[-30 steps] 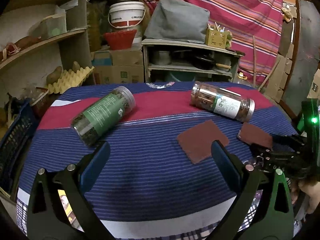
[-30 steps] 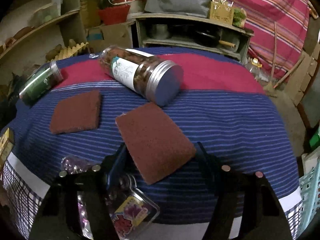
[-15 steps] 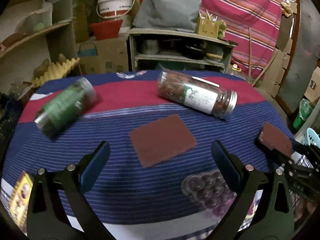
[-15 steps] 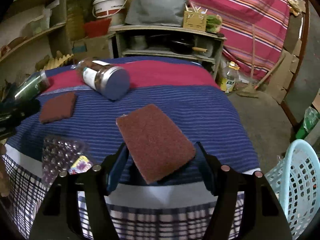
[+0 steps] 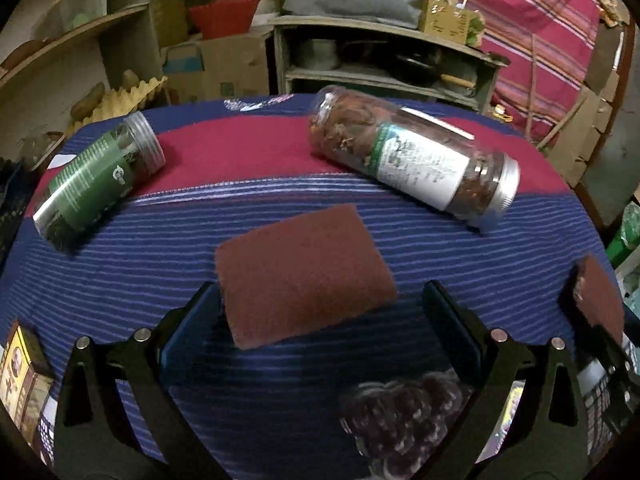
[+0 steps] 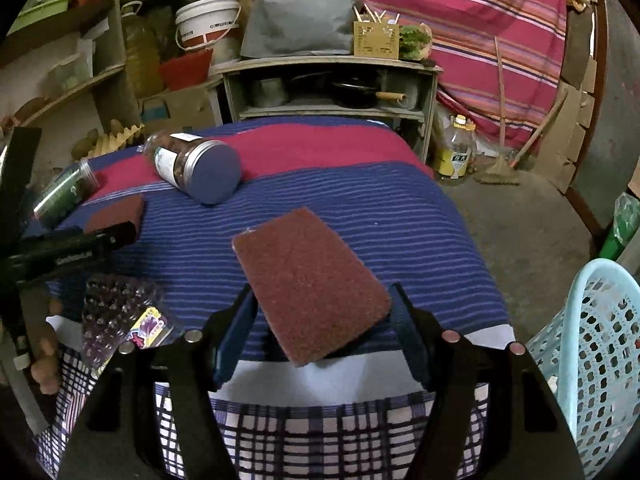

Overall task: Collect trash
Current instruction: 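Grasp a brown scouring pad with the left tool while the right tool grasps the other pad, then carry both brown pads over the basket and open both tools to drop them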

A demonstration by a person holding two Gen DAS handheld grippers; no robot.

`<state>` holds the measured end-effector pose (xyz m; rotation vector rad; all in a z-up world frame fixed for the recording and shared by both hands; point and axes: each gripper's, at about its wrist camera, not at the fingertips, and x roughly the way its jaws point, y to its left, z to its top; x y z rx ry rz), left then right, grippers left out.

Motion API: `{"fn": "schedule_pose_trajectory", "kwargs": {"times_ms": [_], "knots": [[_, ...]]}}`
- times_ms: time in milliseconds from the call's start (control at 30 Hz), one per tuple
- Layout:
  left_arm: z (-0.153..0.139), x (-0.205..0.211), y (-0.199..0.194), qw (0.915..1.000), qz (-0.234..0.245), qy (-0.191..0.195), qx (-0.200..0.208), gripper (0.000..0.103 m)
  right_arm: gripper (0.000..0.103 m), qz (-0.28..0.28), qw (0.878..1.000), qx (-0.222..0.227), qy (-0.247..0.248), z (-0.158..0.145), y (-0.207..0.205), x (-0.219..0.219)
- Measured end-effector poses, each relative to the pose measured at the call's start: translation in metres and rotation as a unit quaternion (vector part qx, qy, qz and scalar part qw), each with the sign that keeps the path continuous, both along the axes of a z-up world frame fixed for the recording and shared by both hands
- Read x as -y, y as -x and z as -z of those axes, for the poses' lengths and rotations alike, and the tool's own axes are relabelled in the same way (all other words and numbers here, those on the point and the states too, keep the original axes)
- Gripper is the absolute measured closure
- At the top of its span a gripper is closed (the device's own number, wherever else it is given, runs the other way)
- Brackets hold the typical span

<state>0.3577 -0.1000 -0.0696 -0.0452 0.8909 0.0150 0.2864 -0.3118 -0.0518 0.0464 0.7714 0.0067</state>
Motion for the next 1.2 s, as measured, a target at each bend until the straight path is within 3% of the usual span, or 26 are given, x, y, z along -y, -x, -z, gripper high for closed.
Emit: {"fn": "schedule_pose_trajectory", "kwargs": {"times_ms": [167, 267, 333, 567, 867, 1033, 1200], "knots": [[0.007, -0.007, -0.012, 0.9994, -0.013, 0.012, -0.029, 0.006, 0.037, 0.001, 1.000, 0.001, 0.002, 0.000, -0.001, 0.000], [0.008, -0.007, -0.013, 0.9994, -0.011, 0.008, -0.031, 0.008, 0.037, 0.000, 1.000, 0.001, 0.005, 0.001, -0.001, 0.001], [0.006, -0.005, -0.011, 0.9996, -0.006, 0.000, -0.026, 0.015, 0.037, 0.001, 1.000, 0.002, 0.007, 0.000, 0.001, 0.001], [0.002, -0.016, -0.002, 0.9998, 0.008, 0.012, -0.011, 0.016, 0.037, 0.005, 1.000, 0.009, 0.014, -0.009, 0.018, 0.003], [-0.043, -0.011, 0.058, 0.9956, 0.051, -0.019, 0.076, 0.016, 0.037, 0.032, 0.999, 0.032, -0.005, -0.031, 0.060, 0.028], [-0.076, 0.016, 0.097, 0.9875, 0.093, -0.017, 0.126, 0.016, 0.037, 0.063, 0.997, 0.046, -0.014, -0.047, 0.090, 0.058], [-0.103, 0.066, 0.133, 0.9741, 0.149, -0.008, 0.170, 0.016, 0.037, 0.106, 0.992, 0.064, -0.004, -0.067, 0.128, 0.100]]}}
